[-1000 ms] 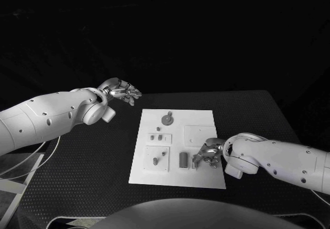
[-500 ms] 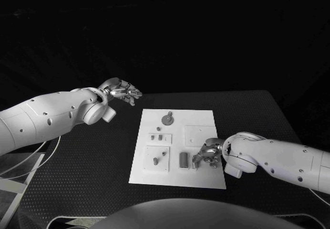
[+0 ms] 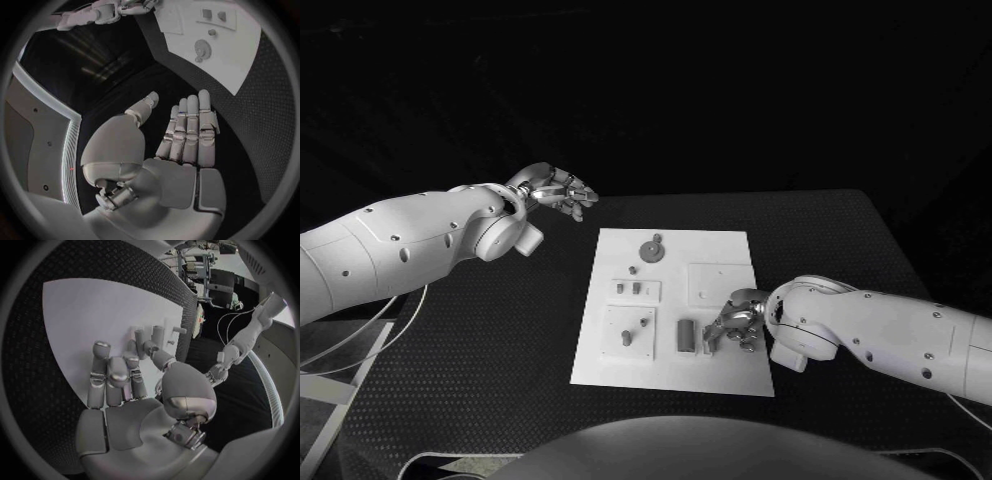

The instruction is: Assemble the parts on the task board

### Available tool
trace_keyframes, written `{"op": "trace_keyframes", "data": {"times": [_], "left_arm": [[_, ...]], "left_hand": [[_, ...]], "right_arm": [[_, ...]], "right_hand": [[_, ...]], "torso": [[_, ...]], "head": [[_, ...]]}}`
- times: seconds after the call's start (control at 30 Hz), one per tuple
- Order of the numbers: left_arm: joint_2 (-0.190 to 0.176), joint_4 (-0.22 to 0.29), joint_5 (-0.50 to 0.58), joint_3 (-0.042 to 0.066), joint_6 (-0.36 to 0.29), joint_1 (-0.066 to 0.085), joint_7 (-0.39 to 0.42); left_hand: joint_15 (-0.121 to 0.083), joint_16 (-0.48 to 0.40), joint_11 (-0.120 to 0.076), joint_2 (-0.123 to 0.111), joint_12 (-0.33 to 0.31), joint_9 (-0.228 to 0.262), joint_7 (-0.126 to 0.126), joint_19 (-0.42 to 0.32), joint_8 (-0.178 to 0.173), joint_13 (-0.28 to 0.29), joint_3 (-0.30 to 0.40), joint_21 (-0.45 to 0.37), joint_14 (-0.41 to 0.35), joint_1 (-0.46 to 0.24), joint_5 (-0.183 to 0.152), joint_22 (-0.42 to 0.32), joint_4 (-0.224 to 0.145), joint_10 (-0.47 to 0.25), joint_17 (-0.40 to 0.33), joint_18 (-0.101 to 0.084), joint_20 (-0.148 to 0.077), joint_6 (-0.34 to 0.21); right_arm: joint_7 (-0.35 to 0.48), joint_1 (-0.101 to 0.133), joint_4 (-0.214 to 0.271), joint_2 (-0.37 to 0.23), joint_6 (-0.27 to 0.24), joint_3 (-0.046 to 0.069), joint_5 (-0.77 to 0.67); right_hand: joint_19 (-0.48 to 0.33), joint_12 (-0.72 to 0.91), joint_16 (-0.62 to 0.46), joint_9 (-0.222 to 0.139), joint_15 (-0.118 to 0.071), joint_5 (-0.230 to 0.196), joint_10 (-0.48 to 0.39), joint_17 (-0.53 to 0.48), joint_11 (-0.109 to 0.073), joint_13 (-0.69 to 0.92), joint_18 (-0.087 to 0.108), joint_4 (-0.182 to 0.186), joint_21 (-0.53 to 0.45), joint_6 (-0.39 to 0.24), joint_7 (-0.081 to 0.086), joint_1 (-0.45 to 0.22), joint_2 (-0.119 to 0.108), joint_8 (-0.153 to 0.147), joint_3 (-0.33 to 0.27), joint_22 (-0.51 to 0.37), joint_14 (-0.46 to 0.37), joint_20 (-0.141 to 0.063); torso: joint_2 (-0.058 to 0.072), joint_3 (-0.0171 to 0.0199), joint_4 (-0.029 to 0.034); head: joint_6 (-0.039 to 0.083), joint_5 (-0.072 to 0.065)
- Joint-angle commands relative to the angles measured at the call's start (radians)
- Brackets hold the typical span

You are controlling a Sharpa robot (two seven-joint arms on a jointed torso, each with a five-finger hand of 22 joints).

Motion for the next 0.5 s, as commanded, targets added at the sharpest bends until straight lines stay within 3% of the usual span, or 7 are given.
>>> {"op": "trace_keyframes", "data": {"times": [0.03, 0.5], "left_arm": [[0.002, 0.001, 0.005, 0.000, 0.012, 0.001, 0.006], [0.002, 0.002, 0.005, 0.000, 0.012, 0.001, 0.006]], "left_hand": [[-0.001, -0.006, -0.001, 0.002, 0.002, -0.001, 0.001, 0.007, 0.007, -0.001, 0.000, 0.005, 0.009, -0.001, 0.004, -0.001, 0.009, -0.008, 0.001, 0.011, -0.002, -0.004], [-0.001, -0.007, -0.001, 0.002, 0.003, -0.001, 0.001, 0.007, 0.007, -0.001, 0.000, 0.005, 0.009, 0.000, 0.004, -0.001, 0.009, -0.009, 0.002, 0.011, -0.002, -0.005]], "right_arm": [[0.007, -0.006, 0.002, 0.006, 0.009, -0.003, 0.002], [0.007, -0.006, 0.004, 0.009, 0.023, -0.003, 0.013]], "right_hand": [[0.001, 0.005, 0.006, -0.002, -0.008, 0.002, 0.005, -0.002, 0.000, -0.001, 0.025, 0.001, 0.005, -0.006, 0.010, 0.003, 0.015, -0.003, 0.002, 0.018, -0.002, 0.001], [0.001, 0.004, 0.005, -0.007, -0.007, 0.002, 0.003, -0.004, 0.001, -0.003, 0.025, 0.003, 0.004, -0.005, 0.011, -0.024, 0.003, -0.005, -0.004, 0.016, -0.003, 0.003]], "torso": [[0.000, 0.0000, -0.0006], [0.000, 0.0002, -0.0005]], "head": [[0.000, 0.000], [0.000, 0.002]]}}
